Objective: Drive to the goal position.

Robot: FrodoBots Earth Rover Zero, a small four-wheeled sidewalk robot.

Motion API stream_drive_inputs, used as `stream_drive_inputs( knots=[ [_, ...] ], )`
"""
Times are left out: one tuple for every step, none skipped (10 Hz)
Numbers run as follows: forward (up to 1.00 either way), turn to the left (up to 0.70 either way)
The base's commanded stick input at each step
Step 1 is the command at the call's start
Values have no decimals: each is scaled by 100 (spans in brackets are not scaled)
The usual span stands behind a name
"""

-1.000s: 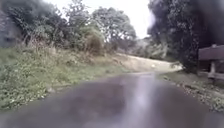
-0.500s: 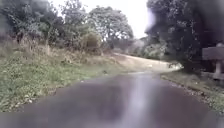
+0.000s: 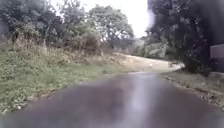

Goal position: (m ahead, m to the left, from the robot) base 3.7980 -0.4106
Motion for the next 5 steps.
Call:
stream_drive_inputs(
  knots=[
    [45,-27],
    [45,-11],
    [45,0],
    [45,3],
    [45,2]
  ],
)
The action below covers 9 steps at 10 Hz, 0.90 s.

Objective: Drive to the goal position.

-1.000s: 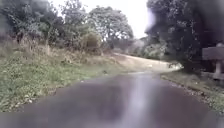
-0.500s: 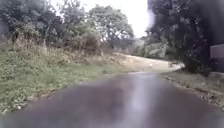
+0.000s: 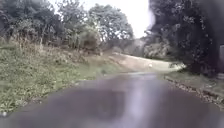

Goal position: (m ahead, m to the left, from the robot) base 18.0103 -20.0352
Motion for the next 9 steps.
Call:
stream_drive_inputs(
  knots=[
    [45,2],
    [45,2],
    [45,2],
    [45,2],
    [45,3],
    [45,2],
    [45,2],
    [45,2],
    [45,2]
  ],
)
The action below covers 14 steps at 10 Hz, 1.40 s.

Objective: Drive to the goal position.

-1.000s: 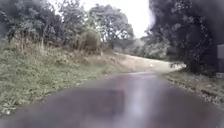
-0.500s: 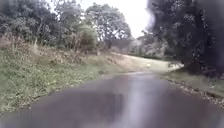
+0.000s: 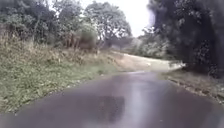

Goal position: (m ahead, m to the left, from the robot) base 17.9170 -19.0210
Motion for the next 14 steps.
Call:
stream_drive_inputs(
  knots=[
    [45,2],
    [45,2],
    [45,3],
    [45,-6],
    [45,-24],
    [45,-27],
    [45,-27],
    [45,-27],
    [45,-27],
    [45,-27],
    [45,-10],
    [45,3],
    [45,2],
    [45,2]
  ],
)
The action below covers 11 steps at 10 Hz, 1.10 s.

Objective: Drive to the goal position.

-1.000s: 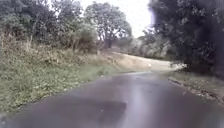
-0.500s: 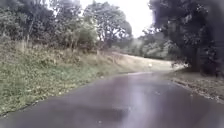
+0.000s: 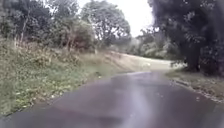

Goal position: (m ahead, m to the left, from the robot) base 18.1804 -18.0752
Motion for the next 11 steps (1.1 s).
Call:
stream_drive_inputs(
  knots=[
    [45,2],
    [45,2],
    [45,2],
    [45,2],
    [45,2],
    [45,2],
    [45,3],
    [45,-4],
    [45,-27],
    [45,-27],
    [45,-27]
  ],
)
